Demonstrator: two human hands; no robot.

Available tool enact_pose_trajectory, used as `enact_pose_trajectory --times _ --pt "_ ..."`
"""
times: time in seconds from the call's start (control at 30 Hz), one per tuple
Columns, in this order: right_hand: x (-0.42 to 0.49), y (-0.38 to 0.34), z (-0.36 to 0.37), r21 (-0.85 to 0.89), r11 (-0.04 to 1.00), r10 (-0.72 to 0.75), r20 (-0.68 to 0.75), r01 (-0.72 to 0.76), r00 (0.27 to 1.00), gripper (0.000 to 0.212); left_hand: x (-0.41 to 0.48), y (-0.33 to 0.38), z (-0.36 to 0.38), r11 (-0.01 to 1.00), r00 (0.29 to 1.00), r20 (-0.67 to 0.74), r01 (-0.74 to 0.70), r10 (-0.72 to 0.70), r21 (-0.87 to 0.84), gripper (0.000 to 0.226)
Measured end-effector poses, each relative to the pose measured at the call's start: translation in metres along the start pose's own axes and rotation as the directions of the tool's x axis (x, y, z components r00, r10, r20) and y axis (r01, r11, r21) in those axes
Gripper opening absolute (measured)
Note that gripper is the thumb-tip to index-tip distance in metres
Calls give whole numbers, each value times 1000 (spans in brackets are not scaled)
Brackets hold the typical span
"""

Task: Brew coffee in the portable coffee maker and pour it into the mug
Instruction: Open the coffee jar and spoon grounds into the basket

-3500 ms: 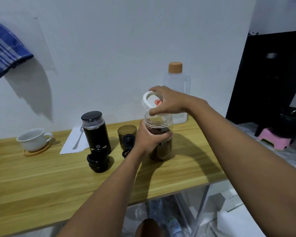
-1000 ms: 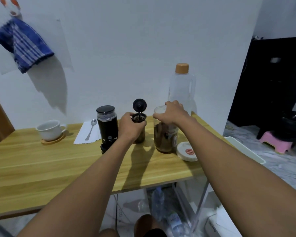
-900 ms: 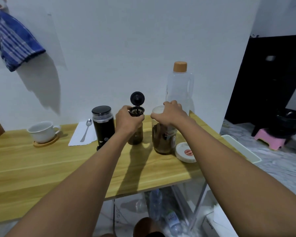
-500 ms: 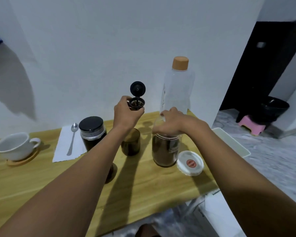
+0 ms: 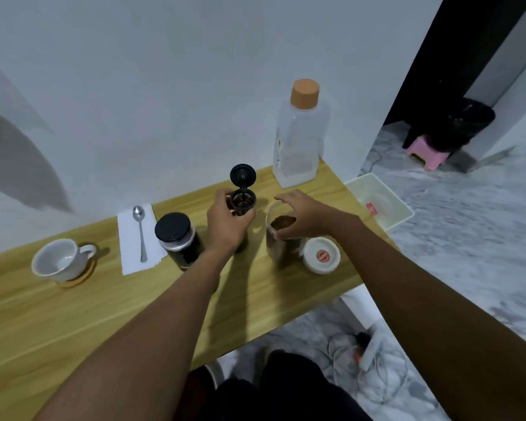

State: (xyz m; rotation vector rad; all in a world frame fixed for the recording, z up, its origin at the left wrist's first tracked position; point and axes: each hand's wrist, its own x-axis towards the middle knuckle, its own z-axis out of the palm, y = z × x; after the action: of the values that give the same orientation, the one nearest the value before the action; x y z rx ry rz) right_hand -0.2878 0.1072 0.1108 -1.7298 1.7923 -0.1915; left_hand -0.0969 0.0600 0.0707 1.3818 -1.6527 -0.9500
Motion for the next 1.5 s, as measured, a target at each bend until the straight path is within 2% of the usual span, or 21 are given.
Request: enact_pose_trajectory --times 0.17,0.27,0.33,0.43,0.47,0.53,0.63,0.77,0.9,1.03,1.3,1.5 --pt "1 6 8 42 999 -30 -60 33 998 91 -5 3 1 999 999 -13 33 -33 -10 43" --pt "1 10 5 76 996 -41 -24 43 999 88 -12 -1 1 999 999 -2 44 -44 -14 46" --pt "4 12 -8 186 982 -13 -88 29 996 74 -16 -4 1 999 999 5 41 -41 -11 47" --pt "9 12 -39 314 949 78 -290 18 954 37 -18 -6 -1 1000 999 13 30 -30 -2 47" --pt "10 9 -47 298 955 83 -281 4 956 27 -19 -6 -1 1000 1000 17 22 -22 1 46" --pt "11 0 -55 177 984 44 -143 -19 989 18 -20 -6 -2 1000 1000 23 8 -8 8 46" --pt "18 -21 -45 -11 999 51 87 -50 995 23 -21 -6 -2 1000 999 32 13 -14 28 47" --pt "31 -33 -22 -291 951 184 251 -108 950 24 -21 -6 -2 1000 999 39 25 -26 15 45" --pt "35 -29 -8 -373 925 154 197 -72 968 22 -22 -6 -2 999 999 33 32 -32 -4 46" --pt "39 -29 0 -467 884 161 259 -22 953 17 -22 -8 -5 1000 1000 24 18 -18 -18 45" --pt "47 -31 6 -510 856 266 300 -81 916 19 -22 -18 -9 999 999 2 43 -43 -23 47" --pt "41 -38 6 -615 784 310 268 -86 912 12 -21 -20 -10 999 999 0 35 -35 -24 47"
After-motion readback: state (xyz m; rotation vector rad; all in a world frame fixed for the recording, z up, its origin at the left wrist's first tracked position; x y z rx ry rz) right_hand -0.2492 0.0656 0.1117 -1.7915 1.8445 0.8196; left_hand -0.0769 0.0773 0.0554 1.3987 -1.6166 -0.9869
